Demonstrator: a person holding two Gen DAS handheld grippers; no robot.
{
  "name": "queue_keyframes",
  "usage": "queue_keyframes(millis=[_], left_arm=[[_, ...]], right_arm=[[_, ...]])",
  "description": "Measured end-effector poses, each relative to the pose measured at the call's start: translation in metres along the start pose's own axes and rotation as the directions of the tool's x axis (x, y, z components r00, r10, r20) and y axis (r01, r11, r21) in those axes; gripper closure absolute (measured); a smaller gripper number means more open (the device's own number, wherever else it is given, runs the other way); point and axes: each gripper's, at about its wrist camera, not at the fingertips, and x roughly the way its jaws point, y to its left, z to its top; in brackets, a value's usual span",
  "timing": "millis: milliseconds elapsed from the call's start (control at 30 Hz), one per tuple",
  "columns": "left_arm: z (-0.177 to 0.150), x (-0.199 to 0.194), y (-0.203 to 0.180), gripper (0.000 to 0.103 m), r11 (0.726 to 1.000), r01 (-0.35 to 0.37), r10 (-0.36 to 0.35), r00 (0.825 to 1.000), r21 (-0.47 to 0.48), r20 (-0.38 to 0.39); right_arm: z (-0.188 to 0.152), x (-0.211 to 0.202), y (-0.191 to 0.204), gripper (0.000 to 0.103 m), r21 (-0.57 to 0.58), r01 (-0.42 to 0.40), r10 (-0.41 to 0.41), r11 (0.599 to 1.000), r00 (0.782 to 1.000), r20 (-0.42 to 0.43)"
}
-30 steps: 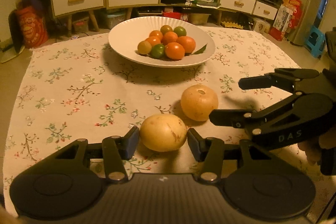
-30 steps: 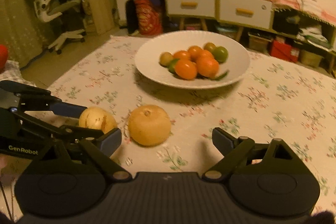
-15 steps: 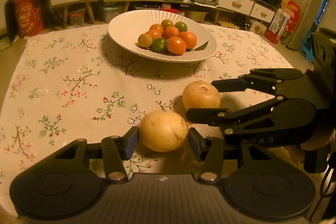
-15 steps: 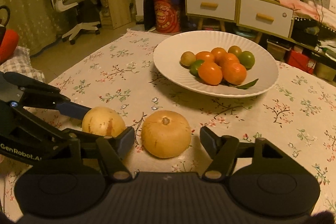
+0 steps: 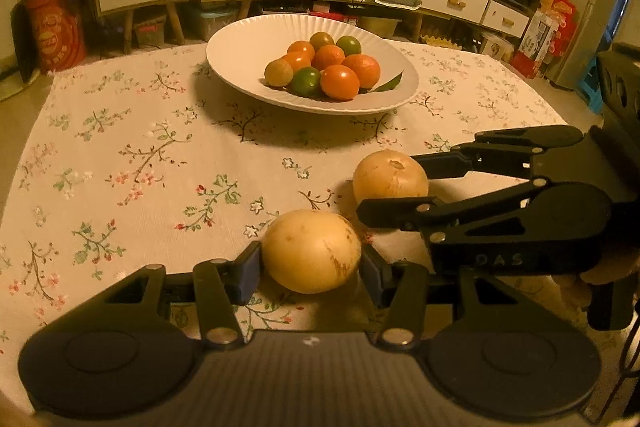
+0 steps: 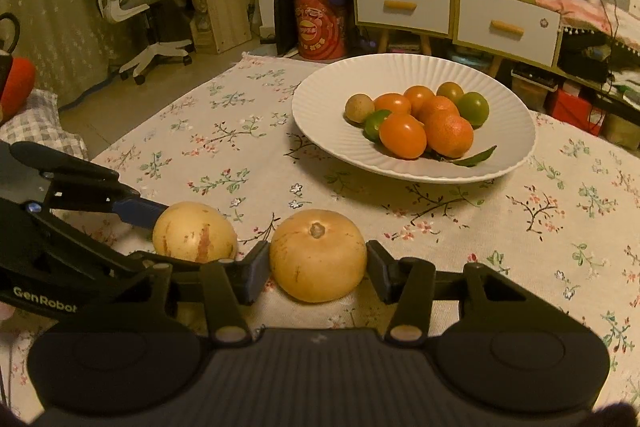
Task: Organize fruits
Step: 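Carry both large fruits onto the white plate and open both tools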
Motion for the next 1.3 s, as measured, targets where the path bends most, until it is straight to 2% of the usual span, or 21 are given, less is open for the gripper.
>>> queue_keyframes(millis=[667,933,1300], left_arm=[[0.026,-0.011,-0.007,0.046,1.0,-0.015,0.016,0.996,-0.013,0.086],[0.05,-0.008,-0.005,0.046,1.0,-0.03,0.031,0.993,-0.003,0.118],[0.102,0.027,0.008,0.046,0.998,-0.064,0.064,0.988,-0.008,0.137]], right_arm=[[0.014,-0.023,-0.015,0.055,0.08,0.03,-0.035,0.996,0.997,0.068],[0.033,-0.032,-0.033,0.055,0.105,0.078,-0.089,0.991,0.99,0.11],[0.061,-0.019,-0.074,0.055,0.118,0.153,-0.168,0.981,0.977,0.13]])
